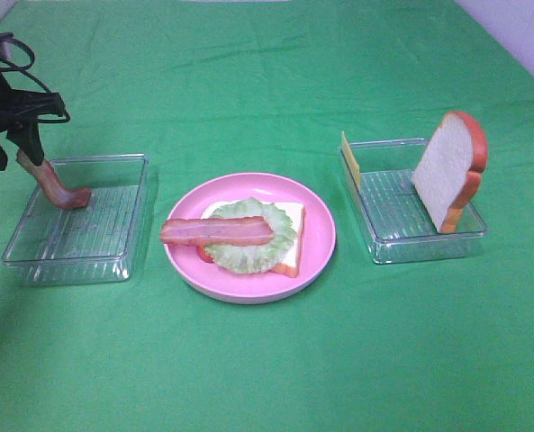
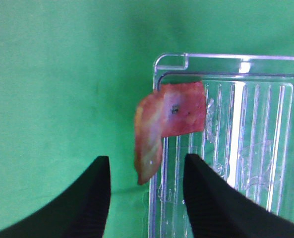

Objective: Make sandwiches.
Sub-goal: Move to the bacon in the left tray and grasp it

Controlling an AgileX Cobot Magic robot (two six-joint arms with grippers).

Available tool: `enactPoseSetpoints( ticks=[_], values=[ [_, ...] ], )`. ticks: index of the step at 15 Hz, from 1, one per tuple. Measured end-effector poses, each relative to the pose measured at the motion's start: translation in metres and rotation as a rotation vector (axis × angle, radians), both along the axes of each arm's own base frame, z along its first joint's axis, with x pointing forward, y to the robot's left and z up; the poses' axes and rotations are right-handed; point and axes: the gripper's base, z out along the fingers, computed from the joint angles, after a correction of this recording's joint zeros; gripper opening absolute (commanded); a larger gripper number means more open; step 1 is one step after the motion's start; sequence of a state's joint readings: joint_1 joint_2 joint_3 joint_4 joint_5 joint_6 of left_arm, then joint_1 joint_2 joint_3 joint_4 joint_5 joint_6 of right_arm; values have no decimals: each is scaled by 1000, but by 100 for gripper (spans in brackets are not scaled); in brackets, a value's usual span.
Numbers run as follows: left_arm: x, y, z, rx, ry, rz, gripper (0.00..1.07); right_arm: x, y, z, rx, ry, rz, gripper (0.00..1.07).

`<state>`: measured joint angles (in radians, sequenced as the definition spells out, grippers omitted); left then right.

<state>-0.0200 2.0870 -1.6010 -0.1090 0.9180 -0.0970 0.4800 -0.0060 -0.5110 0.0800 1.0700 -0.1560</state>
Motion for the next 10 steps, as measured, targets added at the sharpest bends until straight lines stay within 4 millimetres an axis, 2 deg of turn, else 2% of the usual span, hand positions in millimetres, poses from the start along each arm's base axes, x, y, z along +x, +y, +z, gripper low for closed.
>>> enactPoseSetpoints(
  ticks=[3, 5, 7, 10],
  values=[
    [0, 0, 0, 0, 0, 0, 30, 0, 0, 0, 0, 0, 0, 79],
    [0, 0, 0, 0, 0, 0, 19, 0, 0, 0, 0, 0, 0, 79],
    [0, 0, 0, 0, 0, 0, 0, 0, 0, 0, 0, 0, 0, 79],
    [0, 0, 0, 0, -5, 1, 0, 0, 0, 0, 0, 0, 0, 79]
  ],
)
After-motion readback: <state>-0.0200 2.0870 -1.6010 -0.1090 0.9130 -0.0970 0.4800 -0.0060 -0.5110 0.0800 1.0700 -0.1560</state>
